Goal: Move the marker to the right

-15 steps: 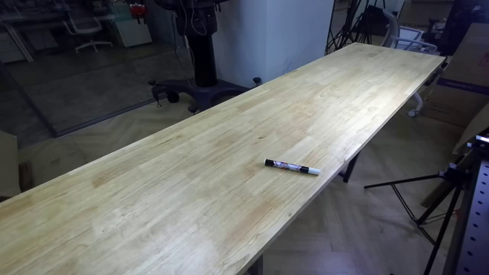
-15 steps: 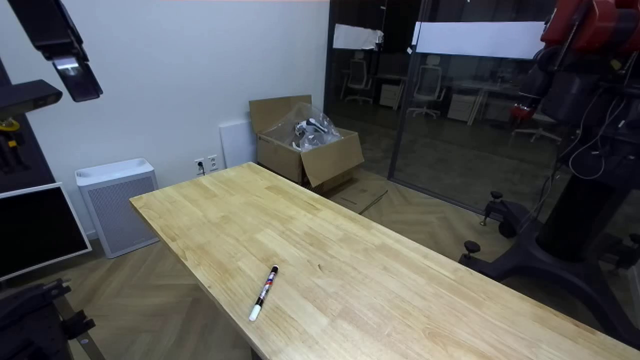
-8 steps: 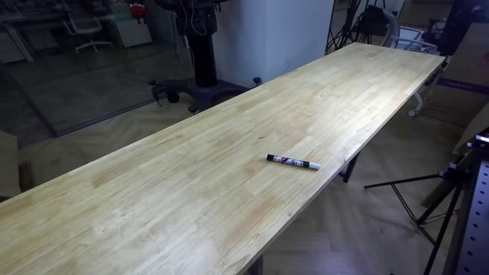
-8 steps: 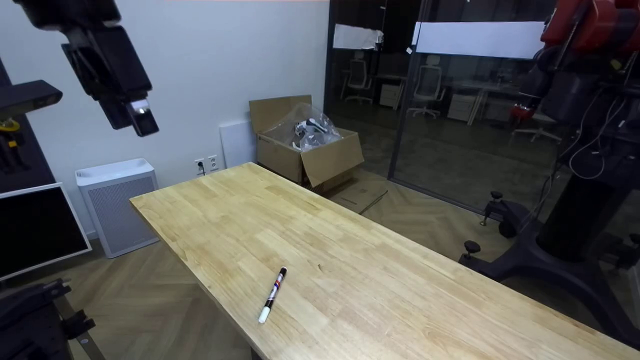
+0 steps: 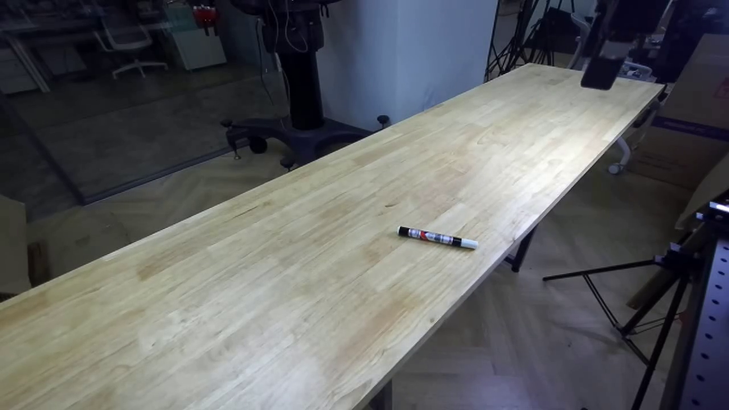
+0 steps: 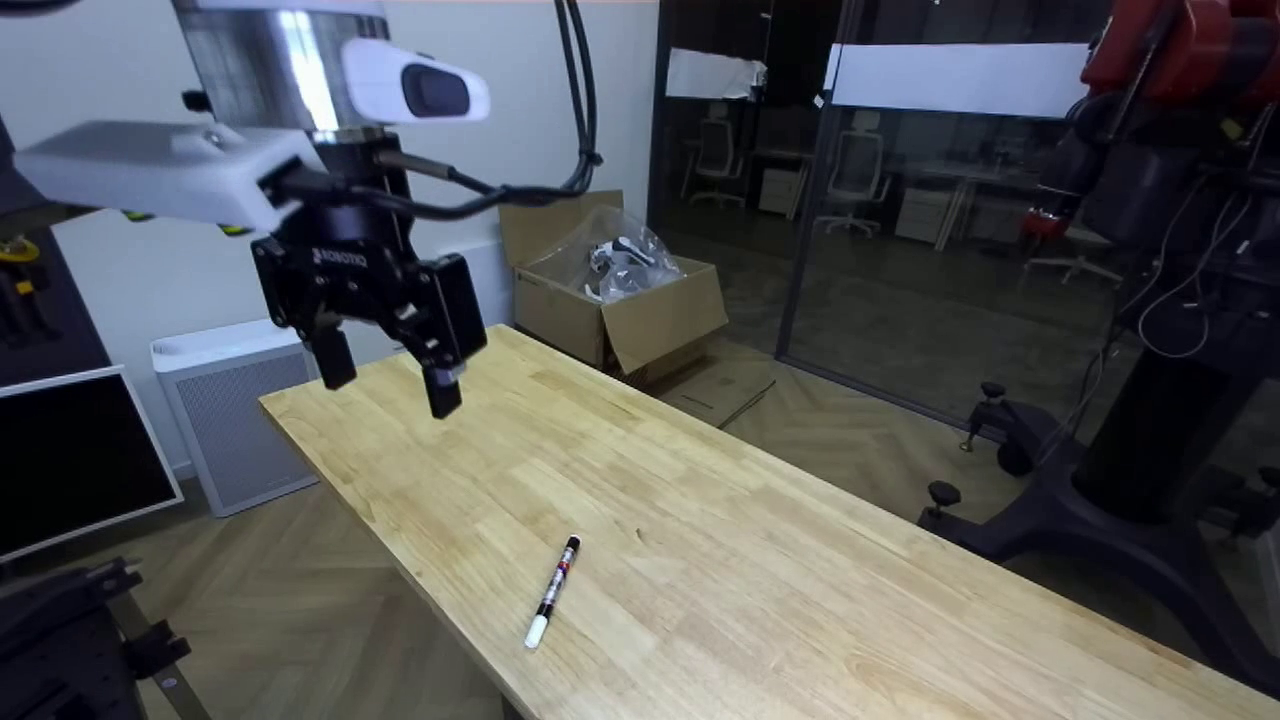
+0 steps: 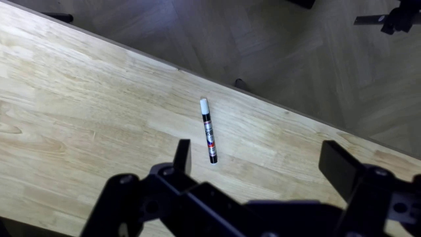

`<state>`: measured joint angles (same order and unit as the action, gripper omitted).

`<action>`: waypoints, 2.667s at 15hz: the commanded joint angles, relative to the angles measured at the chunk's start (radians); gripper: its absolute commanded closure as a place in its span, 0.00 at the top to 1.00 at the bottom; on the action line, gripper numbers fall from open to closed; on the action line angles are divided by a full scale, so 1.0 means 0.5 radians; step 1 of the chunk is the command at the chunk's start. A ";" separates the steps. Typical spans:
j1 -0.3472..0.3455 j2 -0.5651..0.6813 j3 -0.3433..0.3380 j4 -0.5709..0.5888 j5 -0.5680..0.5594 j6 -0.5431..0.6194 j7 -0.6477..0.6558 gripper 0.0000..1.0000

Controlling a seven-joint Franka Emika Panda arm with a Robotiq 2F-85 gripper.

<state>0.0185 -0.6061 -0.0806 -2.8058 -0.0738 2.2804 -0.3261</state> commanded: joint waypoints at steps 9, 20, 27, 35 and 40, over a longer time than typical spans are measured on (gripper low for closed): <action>-0.038 0.415 0.005 0.082 -0.290 0.428 -0.152 1.00; -0.076 1.134 0.053 0.233 -0.465 1.009 -0.341 1.00; -0.122 1.448 0.063 0.329 -0.280 1.370 -0.275 1.00; -0.188 1.957 0.143 0.587 -0.177 1.628 -0.075 1.00; -0.203 2.212 0.182 0.783 -0.197 1.539 -0.064 1.00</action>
<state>-0.0690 0.4269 -0.0076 -2.4921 -0.1562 3.0777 -0.3916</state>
